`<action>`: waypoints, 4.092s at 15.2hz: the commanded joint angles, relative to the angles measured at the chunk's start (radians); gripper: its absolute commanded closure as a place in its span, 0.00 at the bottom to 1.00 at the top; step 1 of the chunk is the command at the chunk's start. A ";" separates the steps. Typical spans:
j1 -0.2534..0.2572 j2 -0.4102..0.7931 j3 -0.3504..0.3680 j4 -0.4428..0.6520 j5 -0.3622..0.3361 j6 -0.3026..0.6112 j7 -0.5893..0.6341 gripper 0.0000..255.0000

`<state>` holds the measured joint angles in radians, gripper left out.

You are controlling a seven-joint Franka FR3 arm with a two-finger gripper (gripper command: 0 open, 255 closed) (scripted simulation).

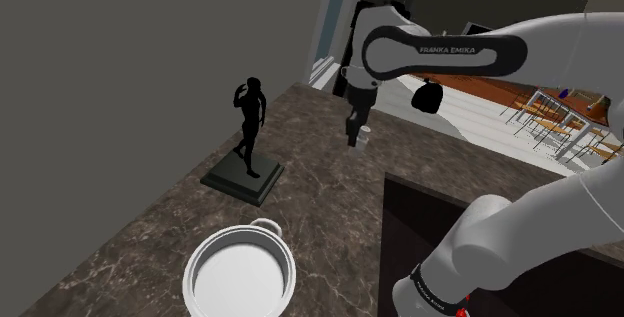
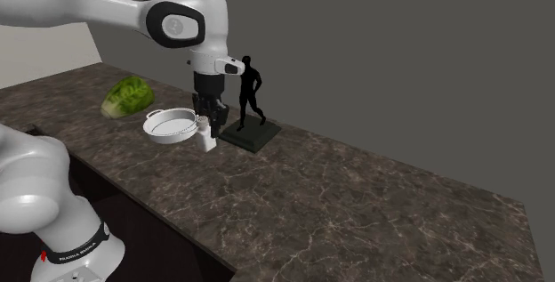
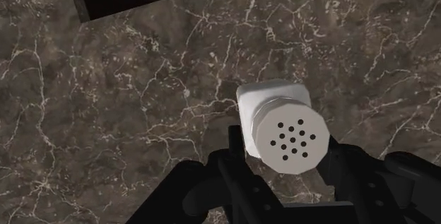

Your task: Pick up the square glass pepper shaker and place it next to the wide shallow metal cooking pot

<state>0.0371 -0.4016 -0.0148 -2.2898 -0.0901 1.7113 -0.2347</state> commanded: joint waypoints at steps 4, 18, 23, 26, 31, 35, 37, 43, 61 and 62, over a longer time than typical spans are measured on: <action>0.042 -0.150 0.064 -0.118 0.049 -0.039 0.084 1.00; 0.217 -0.445 0.300 -0.277 0.294 -0.170 0.368 1.00; 0.284 -0.496 0.403 -0.277 0.405 -0.205 0.487 1.00; 0.320 -0.509 0.467 -0.263 0.472 -0.219 0.561 1.00; 0.351 -0.513 0.545 -0.280 0.545 -0.189 0.624 1.00; 0.357 -0.512 0.567 -0.329 0.565 -0.139 0.618 1.00; 0.360 -0.510 0.579 -0.353 0.576 -0.113 0.615 1.00; 0.367 -0.496 0.619 -0.420 0.610 -0.031 0.606 1.00; 0.374 -0.399 0.737 -0.551 0.707 0.196 0.582 1.00; 0.374 -0.399 0.737 -0.551 0.707 0.196 0.582 1.00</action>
<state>0.4107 -0.8015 0.7214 -2.8401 0.6166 1.9061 0.3476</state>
